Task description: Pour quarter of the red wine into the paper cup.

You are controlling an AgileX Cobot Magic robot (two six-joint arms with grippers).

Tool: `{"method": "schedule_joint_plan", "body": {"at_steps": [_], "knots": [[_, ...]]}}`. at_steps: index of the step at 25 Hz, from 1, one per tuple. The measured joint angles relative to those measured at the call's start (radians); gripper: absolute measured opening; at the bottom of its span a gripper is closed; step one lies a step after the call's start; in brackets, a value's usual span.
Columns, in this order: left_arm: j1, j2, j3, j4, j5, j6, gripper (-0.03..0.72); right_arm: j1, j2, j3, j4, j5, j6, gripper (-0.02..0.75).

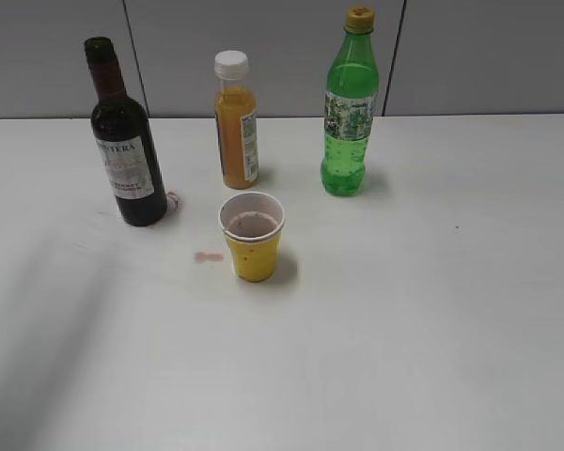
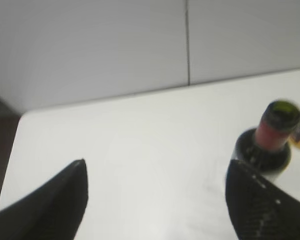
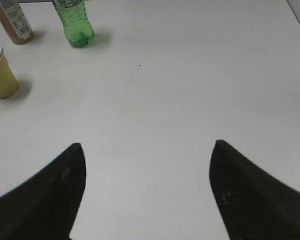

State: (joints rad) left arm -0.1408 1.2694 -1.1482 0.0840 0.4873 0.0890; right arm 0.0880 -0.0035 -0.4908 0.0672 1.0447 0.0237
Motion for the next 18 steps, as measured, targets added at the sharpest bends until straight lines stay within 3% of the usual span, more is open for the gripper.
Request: {"method": "schedule_joint_plan", "body": {"at_steps": [3, 8, 12, 18], "knots": [[0.055, -0.001, -0.070, -0.005, 0.298, -0.034, 0.627, 0.000, 0.000, 0.000, 0.000, 0.000, 0.000, 0.585], [0.155, -0.008, -0.070, -0.011, 0.639, -0.045, 0.591, 0.000, 0.000, 0.000, 0.000, 0.000, 0.000, 0.585], [0.175, -0.095, -0.001, -0.039, 0.715, -0.046, 0.587, 0.000, 0.000, 0.000, 0.000, 0.000, 0.000, 0.585], [0.176, -0.370, 0.217, -0.074, 0.710, -0.041, 0.585, 0.000, 0.000, 0.000, 0.000, 0.000, 0.001, 0.585]]}}
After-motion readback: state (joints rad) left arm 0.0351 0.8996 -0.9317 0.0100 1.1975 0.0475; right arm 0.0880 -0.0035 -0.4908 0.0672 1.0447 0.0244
